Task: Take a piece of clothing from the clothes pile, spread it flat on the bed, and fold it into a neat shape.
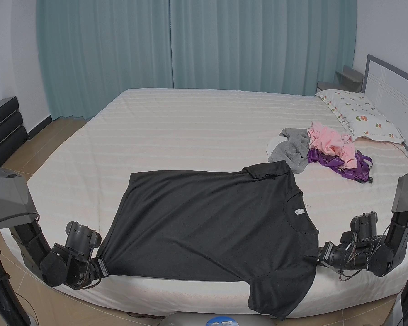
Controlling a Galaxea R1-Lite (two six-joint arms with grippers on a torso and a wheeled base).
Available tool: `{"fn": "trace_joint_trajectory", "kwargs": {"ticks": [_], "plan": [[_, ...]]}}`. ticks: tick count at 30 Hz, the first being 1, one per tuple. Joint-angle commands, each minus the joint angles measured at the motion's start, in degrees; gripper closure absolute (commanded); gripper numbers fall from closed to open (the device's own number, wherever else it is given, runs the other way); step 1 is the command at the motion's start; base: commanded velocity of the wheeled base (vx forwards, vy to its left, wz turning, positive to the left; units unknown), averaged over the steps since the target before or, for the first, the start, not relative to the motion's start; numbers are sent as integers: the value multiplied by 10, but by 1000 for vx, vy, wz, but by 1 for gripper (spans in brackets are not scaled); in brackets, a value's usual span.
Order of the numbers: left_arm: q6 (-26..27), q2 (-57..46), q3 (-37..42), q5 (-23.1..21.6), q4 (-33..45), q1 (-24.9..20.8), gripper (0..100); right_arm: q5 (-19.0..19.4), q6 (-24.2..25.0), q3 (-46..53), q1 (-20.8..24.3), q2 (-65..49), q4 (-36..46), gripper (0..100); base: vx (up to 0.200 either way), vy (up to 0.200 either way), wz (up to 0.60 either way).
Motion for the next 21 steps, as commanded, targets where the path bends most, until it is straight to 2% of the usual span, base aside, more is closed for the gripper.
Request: {"fn": "trace_joint_trajectory", "kwargs": {"ticks": [1, 6, 7, 11, 21], "plan": [[-1, 2, -1, -1, -1, -1, 100, -17, -5, 9, 8, 32, -12, 100, 0, 0, 0], [-1, 2, -1, -2, -2, -1, 100, -33, -23, 25, -1, 10, -6, 100, 0, 0, 0], [-1, 2, -1, -2, -2, -1, 100, -34, -44, 33, -16, -3, -2, 100, 0, 0, 0], [-1, 2, -2, -3, -2, -2, 100, -34, -78, 38, -43, -16, 9, 100, 0, 0, 0], [-1, 2, 1, -5, -1, -2, 100, -33, -101, 49, -51, -28, 21, 100, 0, 0, 0]]}}
